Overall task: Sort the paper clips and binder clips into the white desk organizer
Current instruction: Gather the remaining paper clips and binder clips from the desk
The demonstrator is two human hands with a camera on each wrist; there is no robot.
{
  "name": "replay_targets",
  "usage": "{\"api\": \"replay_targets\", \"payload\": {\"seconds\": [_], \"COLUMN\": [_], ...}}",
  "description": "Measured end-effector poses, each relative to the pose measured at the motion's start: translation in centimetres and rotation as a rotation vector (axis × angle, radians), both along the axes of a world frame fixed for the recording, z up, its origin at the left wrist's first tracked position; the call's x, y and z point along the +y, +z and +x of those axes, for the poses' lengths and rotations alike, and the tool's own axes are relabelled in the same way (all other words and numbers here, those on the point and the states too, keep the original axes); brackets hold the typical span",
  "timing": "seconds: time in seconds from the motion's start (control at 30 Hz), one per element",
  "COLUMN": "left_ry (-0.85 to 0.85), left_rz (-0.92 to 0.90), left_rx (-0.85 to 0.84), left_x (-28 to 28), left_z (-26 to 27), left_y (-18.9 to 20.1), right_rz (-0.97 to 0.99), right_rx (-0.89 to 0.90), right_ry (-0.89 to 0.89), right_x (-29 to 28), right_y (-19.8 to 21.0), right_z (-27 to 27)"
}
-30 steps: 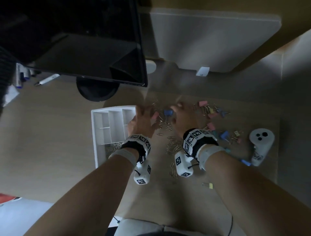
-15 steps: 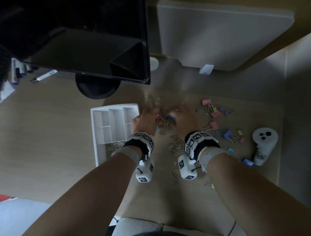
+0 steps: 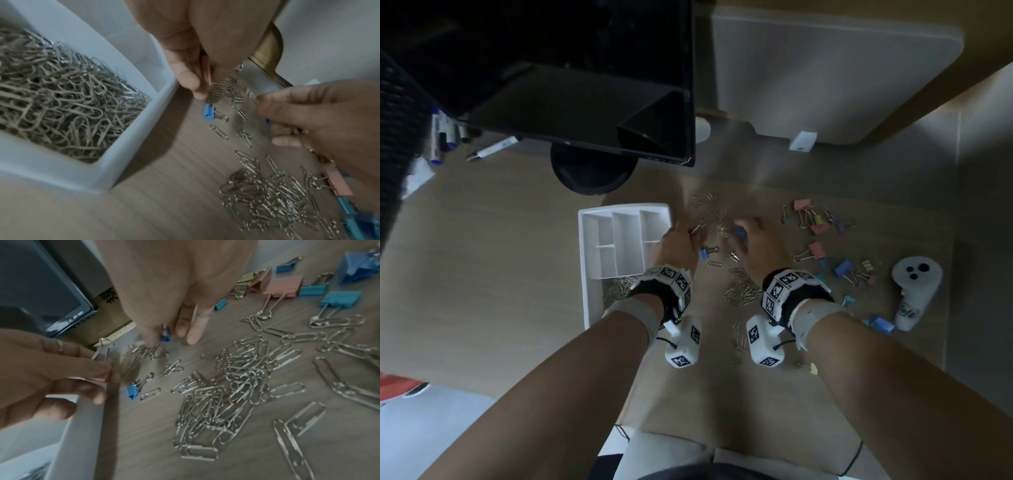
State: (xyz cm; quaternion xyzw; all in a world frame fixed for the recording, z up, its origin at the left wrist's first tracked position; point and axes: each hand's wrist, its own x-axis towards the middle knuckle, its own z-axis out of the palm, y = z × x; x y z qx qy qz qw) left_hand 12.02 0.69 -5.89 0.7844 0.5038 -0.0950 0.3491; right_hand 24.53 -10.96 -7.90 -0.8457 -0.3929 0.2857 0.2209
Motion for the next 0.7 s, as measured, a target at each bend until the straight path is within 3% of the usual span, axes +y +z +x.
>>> {"api": "replay_targets", "payload": {"seconds": [0.17, 0.33, 0.53, 0.7], "left_ry": [0.039, -0.238, -0.381, -0.380], "left_rz": [-0.009, 0.090, 0.106, 0.154], "left_rx": [0.016, 0.336, 0.322, 0.323], "left_x": [-0.8, -1.8, -1.9, -2.1], "left_z": [0.3, 1.4, 1.0, 1.3], "left_y": [-0.2, 0.0, -0.6, -0.4], "right_rz": [-0.041, -0.094, -0.085, -0.067], "right_rx": [0.214, 0.219, 0.167, 0.183], "right_ry": [-0.094, -0.152, -0.171, -0.195], "right_x": [-0.8, -2.1, -3.0, -3.3], "right_y": [1.5, 1.4, 1.1, 2.1], "right_z": [-0.2, 0.2, 0.6, 0.7]}}
